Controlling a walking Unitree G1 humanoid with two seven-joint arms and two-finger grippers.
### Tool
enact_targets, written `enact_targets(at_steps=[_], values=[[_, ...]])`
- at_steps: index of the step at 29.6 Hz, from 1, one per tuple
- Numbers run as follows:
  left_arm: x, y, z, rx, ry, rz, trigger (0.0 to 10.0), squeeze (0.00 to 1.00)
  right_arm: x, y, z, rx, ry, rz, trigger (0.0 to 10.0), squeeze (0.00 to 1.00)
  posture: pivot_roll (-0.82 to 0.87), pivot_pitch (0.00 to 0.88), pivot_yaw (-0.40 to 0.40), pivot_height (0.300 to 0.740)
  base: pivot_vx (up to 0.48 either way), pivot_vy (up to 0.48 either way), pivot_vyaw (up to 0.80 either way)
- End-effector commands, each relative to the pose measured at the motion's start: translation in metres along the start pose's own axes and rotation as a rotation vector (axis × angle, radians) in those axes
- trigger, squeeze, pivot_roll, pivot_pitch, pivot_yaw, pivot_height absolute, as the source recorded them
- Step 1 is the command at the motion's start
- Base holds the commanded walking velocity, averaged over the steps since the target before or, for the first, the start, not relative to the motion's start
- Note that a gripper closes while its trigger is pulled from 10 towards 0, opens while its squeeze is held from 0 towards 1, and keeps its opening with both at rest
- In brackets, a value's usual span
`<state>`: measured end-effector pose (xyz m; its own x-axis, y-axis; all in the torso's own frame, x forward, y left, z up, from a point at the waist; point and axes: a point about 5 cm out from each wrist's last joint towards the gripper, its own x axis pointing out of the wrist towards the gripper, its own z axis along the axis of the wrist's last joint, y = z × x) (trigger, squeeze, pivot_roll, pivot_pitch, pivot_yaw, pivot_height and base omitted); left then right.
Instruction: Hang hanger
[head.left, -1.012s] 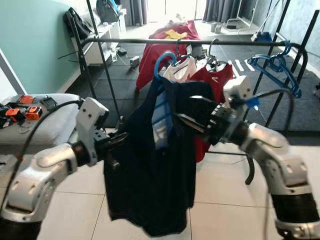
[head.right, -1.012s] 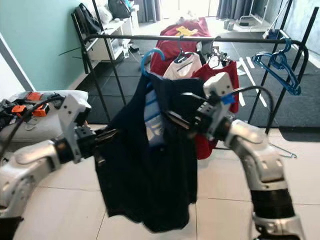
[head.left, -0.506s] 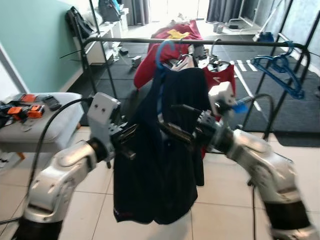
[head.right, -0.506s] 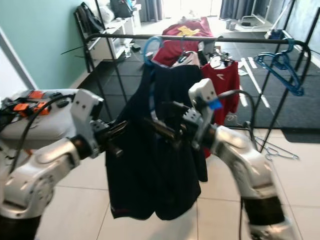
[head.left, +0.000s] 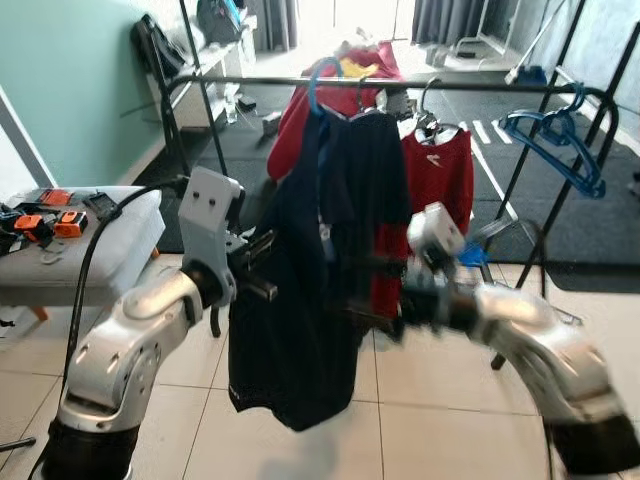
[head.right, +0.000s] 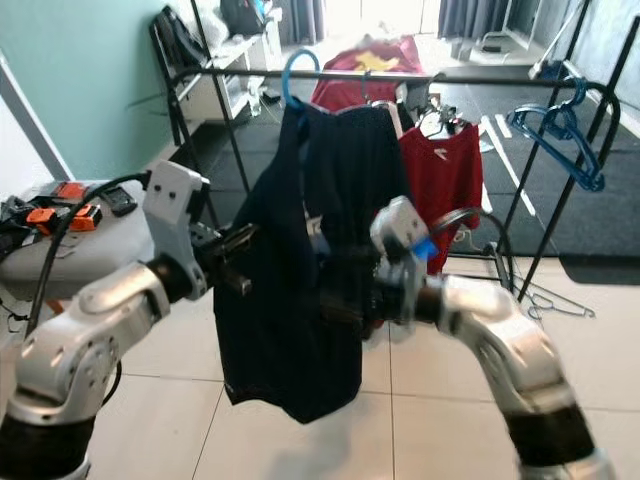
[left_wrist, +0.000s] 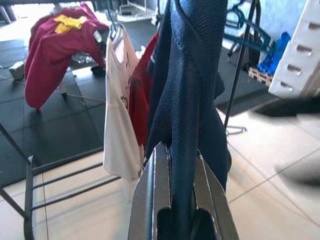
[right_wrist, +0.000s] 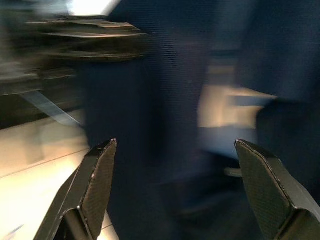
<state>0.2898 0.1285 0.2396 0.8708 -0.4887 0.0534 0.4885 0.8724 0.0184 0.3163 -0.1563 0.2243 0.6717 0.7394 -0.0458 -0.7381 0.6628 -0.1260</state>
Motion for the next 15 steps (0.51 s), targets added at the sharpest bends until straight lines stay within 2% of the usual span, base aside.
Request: enact_targets(at_steps=[1,3,5,10,15], values=[[-0.003,0.002,0.013,-0.002,-0.056,0.02,3.5,0.0,-0.002,-0.012,0.002,-0.012,-0.025,-0.106,10.0,0.0,-0.08,0.036,0.039,0.74,0.0,0.0,0.0],[-0.003,-0.001,0.014,-0.007,-0.06,0.018,3.5,0.0,-0.002,-0.021,0.007,-0.012,-0.046,-0.183,10.0,0.0,-0.08,0.036,0.036,0.74,0.0,0.0,0.0],[-0.003,-0.001,0.014,-0.007,-0.06,0.018,3.5,0.0,-0.002,-0.021,0.007,-0.012,-0.046,-0.183,10.0,0.0,-0.08,0.036,0.036,0.74,0.0,0.0,0.0],[-0.002,-0.011,0.017,-0.028,-0.069,-0.007,3.5,0.0,-0.003,-0.033,0.011,0.015,-0.104,-0.313,10.0,0.0,-0.07,0.039,0.034,0.74,0.0,0.0,0.0],[-0.001,-0.018,0.018,-0.049,-0.076,-0.029,3.5,0.0,-0.003,-0.037,0.012,0.026,-0.118,-0.339,10.0,0.0,-0.07,0.039,0.034,0.74,0.0,0.0,0.0]])
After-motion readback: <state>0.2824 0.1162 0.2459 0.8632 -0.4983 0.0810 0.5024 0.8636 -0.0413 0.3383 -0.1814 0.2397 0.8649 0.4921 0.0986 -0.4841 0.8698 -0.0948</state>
